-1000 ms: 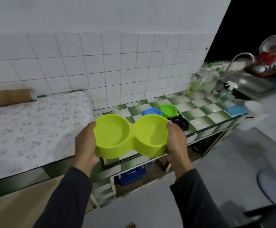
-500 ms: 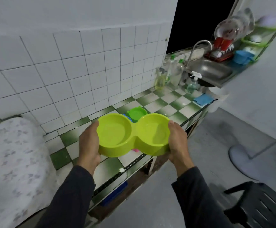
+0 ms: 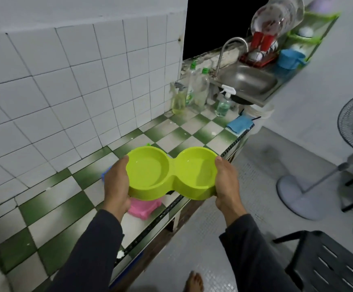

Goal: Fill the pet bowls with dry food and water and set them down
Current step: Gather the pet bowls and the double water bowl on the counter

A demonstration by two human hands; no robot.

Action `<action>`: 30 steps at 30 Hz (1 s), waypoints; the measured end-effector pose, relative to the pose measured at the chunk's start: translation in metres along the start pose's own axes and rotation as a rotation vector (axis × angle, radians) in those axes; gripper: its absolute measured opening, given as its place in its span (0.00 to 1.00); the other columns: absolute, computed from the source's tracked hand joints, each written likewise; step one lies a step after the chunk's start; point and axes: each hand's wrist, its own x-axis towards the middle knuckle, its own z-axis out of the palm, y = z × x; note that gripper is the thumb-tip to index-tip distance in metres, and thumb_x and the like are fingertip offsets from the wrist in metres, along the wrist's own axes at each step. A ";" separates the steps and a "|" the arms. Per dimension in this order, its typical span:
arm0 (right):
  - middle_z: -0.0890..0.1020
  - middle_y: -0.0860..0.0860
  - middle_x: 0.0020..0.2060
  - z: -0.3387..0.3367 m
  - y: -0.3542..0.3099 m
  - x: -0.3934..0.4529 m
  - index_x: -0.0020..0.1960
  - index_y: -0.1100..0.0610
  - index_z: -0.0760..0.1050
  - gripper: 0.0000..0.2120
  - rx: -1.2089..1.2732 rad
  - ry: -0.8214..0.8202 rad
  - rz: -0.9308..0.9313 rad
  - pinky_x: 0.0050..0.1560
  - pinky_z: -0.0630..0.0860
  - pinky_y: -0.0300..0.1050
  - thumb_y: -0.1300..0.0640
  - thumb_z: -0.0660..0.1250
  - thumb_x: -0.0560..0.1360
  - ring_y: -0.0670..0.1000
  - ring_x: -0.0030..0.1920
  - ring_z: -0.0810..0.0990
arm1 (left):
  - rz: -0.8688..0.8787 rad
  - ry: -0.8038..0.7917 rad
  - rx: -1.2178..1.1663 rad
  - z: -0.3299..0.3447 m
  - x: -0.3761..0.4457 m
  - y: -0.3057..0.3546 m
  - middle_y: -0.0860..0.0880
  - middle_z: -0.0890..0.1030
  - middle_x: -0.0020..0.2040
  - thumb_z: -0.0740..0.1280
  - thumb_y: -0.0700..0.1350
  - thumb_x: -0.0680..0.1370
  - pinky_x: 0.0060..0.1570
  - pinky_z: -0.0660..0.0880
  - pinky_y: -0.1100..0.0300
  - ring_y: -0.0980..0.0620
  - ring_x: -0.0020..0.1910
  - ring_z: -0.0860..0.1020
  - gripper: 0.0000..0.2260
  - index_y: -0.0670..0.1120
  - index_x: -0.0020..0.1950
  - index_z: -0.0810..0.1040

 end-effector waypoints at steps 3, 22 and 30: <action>0.74 0.35 0.54 -0.013 -0.004 0.036 0.71 0.48 0.73 0.20 0.009 0.006 0.010 0.67 0.71 0.59 0.41 0.60 0.82 0.51 0.64 0.73 | -0.010 0.001 0.000 0.034 0.014 -0.007 0.44 0.84 0.59 0.69 0.59 0.74 0.63 0.77 0.37 0.40 0.59 0.81 0.19 0.49 0.59 0.82; 0.76 0.40 0.59 -0.034 -0.009 0.212 0.52 0.37 0.75 0.06 -0.012 -0.065 0.049 0.69 0.71 0.61 0.43 0.59 0.83 0.50 0.64 0.74 | -0.061 0.040 -0.009 0.179 0.116 -0.041 0.48 0.84 0.57 0.71 0.59 0.73 0.56 0.78 0.47 0.44 0.57 0.82 0.18 0.50 0.57 0.82; 0.77 0.46 0.61 -0.024 -0.004 0.261 0.56 0.42 0.78 0.09 0.008 0.000 0.066 0.64 0.74 0.59 0.42 0.62 0.81 0.52 0.62 0.75 | -0.052 -0.043 0.036 0.214 0.170 -0.051 0.46 0.85 0.59 0.70 0.59 0.72 0.57 0.79 0.46 0.43 0.59 0.82 0.19 0.50 0.57 0.83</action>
